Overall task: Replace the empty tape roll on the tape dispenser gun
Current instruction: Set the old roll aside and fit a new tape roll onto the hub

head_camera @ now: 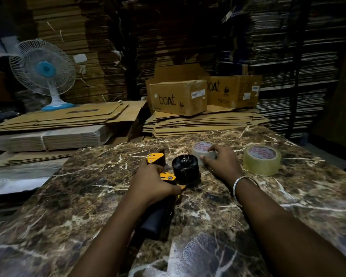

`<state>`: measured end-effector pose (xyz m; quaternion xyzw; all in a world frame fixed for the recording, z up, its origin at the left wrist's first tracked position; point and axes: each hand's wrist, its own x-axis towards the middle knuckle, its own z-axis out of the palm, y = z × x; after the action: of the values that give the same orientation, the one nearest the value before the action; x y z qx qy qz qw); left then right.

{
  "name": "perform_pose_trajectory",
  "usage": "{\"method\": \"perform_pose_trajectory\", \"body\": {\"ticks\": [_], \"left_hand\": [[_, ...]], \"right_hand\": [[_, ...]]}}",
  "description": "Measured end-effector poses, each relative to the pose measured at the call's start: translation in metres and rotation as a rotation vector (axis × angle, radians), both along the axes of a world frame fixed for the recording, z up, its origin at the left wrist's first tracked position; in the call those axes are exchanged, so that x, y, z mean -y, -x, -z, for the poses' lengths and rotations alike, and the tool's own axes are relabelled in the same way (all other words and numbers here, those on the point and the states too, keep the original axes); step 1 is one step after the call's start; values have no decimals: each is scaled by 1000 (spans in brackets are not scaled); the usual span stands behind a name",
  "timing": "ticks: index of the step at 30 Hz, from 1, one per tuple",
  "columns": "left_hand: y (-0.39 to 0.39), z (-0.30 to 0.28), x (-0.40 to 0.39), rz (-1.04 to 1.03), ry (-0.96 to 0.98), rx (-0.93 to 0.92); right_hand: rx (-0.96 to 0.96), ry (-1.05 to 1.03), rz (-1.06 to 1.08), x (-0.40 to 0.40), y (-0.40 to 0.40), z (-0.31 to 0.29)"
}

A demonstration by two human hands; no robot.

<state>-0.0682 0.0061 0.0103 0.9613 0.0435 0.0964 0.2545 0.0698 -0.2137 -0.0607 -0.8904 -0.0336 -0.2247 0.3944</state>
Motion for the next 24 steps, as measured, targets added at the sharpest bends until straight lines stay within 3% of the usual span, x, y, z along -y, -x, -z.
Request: {"method": "perform_pose_trajectory", "body": {"ticks": [9,17,24], "left_hand": [[-18,-5,-28,279,71,-100],[-13,-3,-31,312,90,-86],[-4,-18,9,284,147,317]], "right_hand": [[-5,-5,2,-1,1,-1],[0,-65,-20,0,7,-6],[174,-79,165,2,22,-28]]}}
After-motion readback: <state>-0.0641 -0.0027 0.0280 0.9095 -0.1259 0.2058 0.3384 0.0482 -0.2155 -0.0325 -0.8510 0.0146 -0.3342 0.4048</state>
